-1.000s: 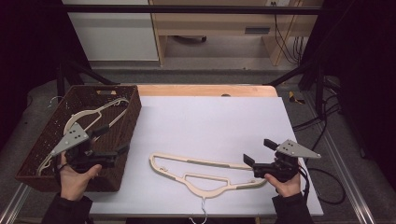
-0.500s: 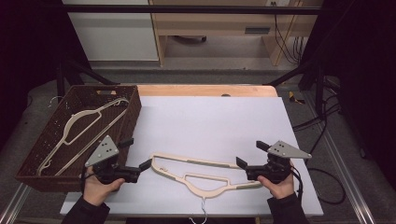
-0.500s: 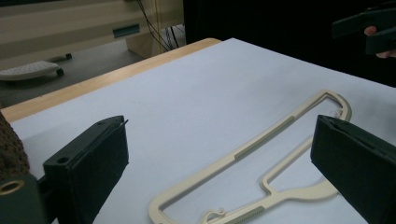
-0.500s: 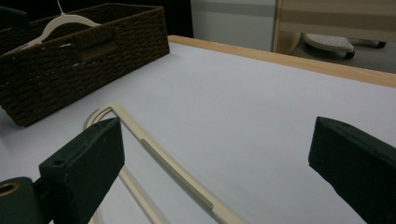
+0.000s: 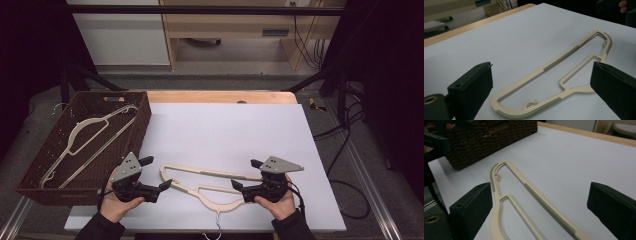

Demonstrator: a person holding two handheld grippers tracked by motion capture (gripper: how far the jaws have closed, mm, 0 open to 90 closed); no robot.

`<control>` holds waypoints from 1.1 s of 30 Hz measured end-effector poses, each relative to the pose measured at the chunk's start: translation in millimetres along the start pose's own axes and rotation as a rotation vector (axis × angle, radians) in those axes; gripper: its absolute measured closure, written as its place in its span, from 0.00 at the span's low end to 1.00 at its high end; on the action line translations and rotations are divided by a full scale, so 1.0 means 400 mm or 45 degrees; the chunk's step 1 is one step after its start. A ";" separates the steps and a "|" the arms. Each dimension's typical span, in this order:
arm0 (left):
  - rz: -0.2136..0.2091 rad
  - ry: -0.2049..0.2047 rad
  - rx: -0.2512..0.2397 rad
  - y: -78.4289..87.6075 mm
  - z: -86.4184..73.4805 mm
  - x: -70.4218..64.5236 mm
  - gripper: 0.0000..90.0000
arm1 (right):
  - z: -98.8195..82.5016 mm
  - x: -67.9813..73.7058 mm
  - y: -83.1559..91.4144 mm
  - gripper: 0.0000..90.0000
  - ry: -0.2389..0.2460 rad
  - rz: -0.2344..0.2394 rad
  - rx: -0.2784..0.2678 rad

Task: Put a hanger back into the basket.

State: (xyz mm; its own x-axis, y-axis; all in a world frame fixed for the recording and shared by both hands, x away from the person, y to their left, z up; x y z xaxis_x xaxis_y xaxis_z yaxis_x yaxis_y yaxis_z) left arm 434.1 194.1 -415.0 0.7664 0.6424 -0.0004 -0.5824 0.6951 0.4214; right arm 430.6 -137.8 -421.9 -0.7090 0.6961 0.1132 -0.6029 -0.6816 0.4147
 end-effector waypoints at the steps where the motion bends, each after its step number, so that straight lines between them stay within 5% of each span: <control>1: 0.001 0.002 0.004 -0.002 -0.003 0.000 0.05 | -0.002 0.009 -0.008 0.07 0.009 0.013 0.011; 14: 0.002 -0.007 0.050 -0.019 -0.027 0.000 0.05 | -0.060 0.092 -0.104 0.17 0.057 0.114 0.201; 24: 0.005 -0.012 0.058 -0.021 -0.030 0.001 0.05 | -0.115 0.141 -0.163 0.39 0.101 0.221 0.347; 33: 0.001 -0.029 0.076 -0.027 -0.034 -0.004 0.05 | -0.151 0.159 -0.197 0.59 0.146 0.229 0.441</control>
Point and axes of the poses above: each handheld gripper's, and its own axes: y roughly backward along the jaws, z roughly out of its top, x roughly to its left, the point moved 4 cm from there along -y, roughly forward along the jaws, and after that the axes turned 1 degree about -x, right-handed, at the moved point
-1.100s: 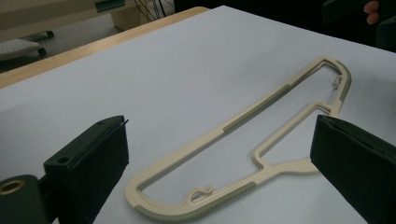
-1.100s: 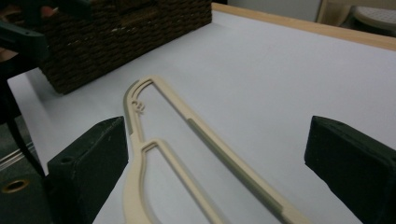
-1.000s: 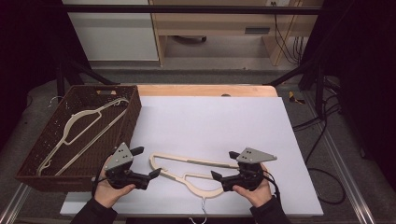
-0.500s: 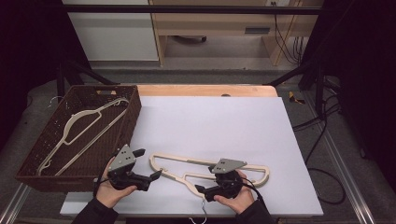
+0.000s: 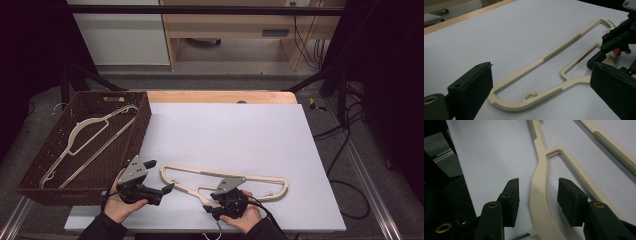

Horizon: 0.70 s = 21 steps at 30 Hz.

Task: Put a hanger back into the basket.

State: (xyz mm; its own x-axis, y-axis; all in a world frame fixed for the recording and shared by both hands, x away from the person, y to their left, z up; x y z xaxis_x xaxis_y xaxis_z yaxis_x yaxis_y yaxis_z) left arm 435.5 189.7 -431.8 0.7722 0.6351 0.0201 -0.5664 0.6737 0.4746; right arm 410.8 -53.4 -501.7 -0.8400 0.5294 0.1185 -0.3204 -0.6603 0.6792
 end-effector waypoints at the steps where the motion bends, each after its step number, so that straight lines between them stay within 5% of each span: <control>1: 0.000 0.000 0.005 -0.002 -0.001 -0.001 0.05 | -0.002 0.001 -0.003 0.61 -0.014 -0.003 0.009; 21: -0.020 -0.029 0.056 -0.027 -0.016 -0.015 0.05 | -0.008 0.010 -0.009 0.80 0.073 -0.051 0.043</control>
Point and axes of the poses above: each handheld gripper's, and its own axes: y roughly backward along the jaws, z roughly out of its top, x roughly to its left, the point moved 4 cm from there along -y, roughly forward along the jaws, and after that the axes turned 1 degree about -x, right-handed, at the moved point
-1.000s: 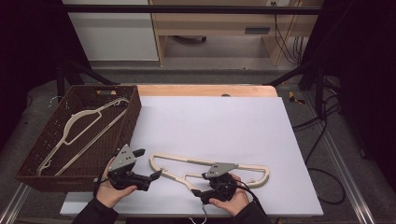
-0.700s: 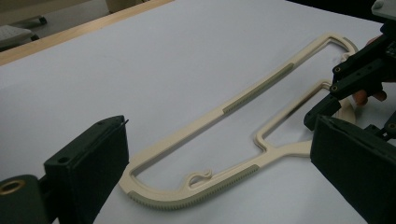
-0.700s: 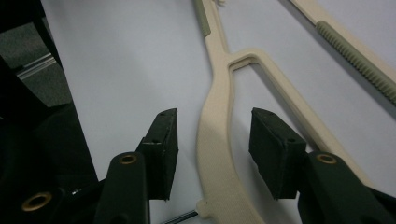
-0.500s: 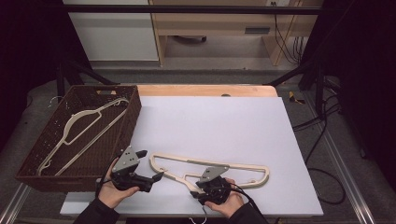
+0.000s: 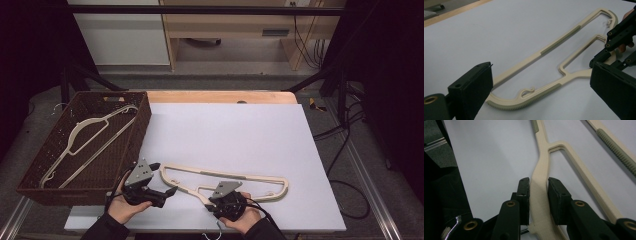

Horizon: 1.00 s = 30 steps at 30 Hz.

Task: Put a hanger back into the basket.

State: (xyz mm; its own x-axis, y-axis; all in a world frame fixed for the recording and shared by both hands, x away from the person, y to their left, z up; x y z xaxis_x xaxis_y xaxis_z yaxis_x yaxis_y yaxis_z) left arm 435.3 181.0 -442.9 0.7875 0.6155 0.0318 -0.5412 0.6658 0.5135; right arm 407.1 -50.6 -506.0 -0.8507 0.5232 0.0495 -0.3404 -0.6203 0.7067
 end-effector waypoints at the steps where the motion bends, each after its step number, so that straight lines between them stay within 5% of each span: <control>1: -0.005 -0.008 0.010 -0.003 -0.002 -0.002 0.05 | 0.001 -0.003 0.001 0.80 -0.007 0.019 0.001; 14: -0.061 -0.093 0.095 -0.048 -0.016 -0.028 0.05 | 0.007 -0.018 0.013 0.81 -0.017 0.095 0.005; 30: -0.106 -0.150 0.163 -0.085 -0.034 -0.051 0.06 | 0.008 -0.019 0.012 0.81 -0.045 0.106 0.017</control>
Point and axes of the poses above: each handheld gripper's, and its own axes: y roughly backward along the jaws, z roughly out of its top, x roughly to its left, the point moved 4 cm from there along -y, roughly forward along the jaws, and after that the axes turned 1 degree about -x, right-handed, at the moved point
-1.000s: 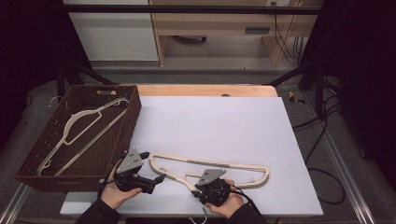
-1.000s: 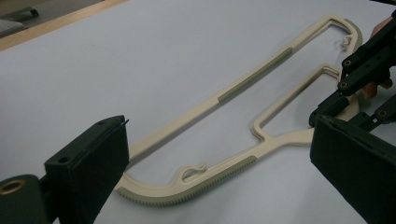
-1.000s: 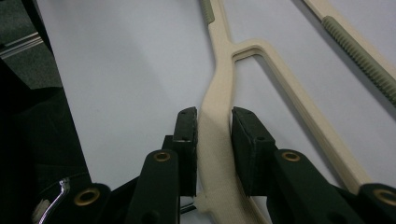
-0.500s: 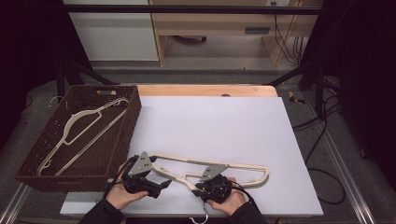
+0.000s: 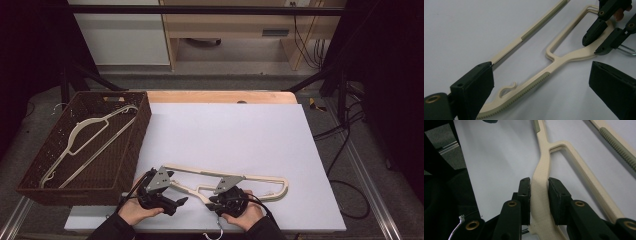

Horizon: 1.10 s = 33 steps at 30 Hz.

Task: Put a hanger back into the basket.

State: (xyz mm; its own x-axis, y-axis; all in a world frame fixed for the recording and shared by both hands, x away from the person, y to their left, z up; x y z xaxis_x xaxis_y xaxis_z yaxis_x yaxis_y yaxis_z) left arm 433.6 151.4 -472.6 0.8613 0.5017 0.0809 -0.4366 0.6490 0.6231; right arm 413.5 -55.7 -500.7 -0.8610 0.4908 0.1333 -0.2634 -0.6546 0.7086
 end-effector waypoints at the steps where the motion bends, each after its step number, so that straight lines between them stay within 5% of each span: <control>1: -0.003 -0.005 0.006 -0.002 -0.001 -0.001 0.06 | 0.001 0.000 0.000 0.81 -0.006 -0.001 -0.004; 7: -0.015 -0.009 0.015 -0.009 -0.003 -0.009 0.07 | 0.001 0.001 0.003 0.81 -0.005 0.030 -0.009; 15: -0.008 -0.083 0.037 -0.029 0.011 -0.016 0.10 | 0.012 -0.002 0.019 0.81 -0.037 0.063 -0.033; 27: 0.005 -0.338 0.109 -0.076 0.039 -0.042 0.26 | 0.032 -0.019 0.044 0.81 -0.065 0.138 -0.050; 33: 0.015 -0.420 0.105 -0.093 0.057 -0.054 0.35 | 0.040 -0.021 0.056 0.81 -0.081 0.158 -0.067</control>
State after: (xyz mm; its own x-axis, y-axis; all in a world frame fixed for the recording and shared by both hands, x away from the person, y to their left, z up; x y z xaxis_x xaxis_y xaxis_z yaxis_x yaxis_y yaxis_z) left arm 437.2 103.5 -479.5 0.8998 0.2886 0.3274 -0.4364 0.5887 0.6804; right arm 421.8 -65.2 -474.9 -0.8596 0.4385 0.2622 -0.1806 -0.7410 0.6468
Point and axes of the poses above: each handheld gripper's, and its own axes: y roughly backward along the jaws, z roughly out of its top, x roughly to its left, the point moved 4 cm from there along -y, roughly forward along the jaws, and after that the axes turned 1 degree about -x, right-handed, at the moved point
